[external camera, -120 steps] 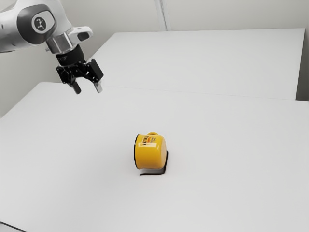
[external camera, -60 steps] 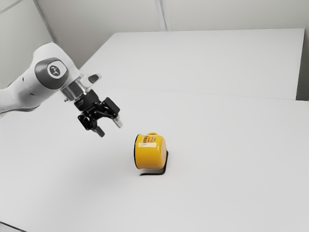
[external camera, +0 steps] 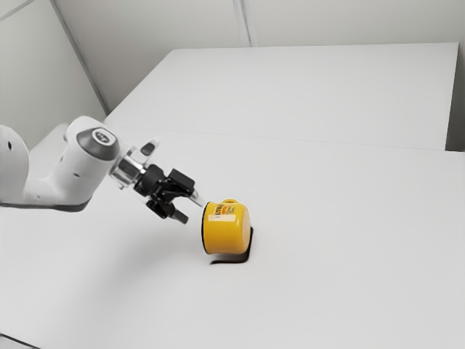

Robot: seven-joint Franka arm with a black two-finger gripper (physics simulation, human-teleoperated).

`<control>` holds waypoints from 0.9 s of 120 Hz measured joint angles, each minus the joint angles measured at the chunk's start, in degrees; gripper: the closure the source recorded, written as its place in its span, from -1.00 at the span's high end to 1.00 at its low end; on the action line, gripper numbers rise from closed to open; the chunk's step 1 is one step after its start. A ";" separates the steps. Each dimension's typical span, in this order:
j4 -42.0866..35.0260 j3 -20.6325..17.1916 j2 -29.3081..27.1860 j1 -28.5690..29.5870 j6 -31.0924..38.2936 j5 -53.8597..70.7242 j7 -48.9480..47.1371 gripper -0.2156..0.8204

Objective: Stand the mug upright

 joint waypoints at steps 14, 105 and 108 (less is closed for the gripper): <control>0.16 0.00 2.29 0.05 0.10 -4.22 5.34 0.58; 0.16 0.08 9.28 1.13 -12.74 -21.93 23.25 -0.07; 0.16 0.09 9.32 1.13 -12.99 -22.06 23.53 -0.16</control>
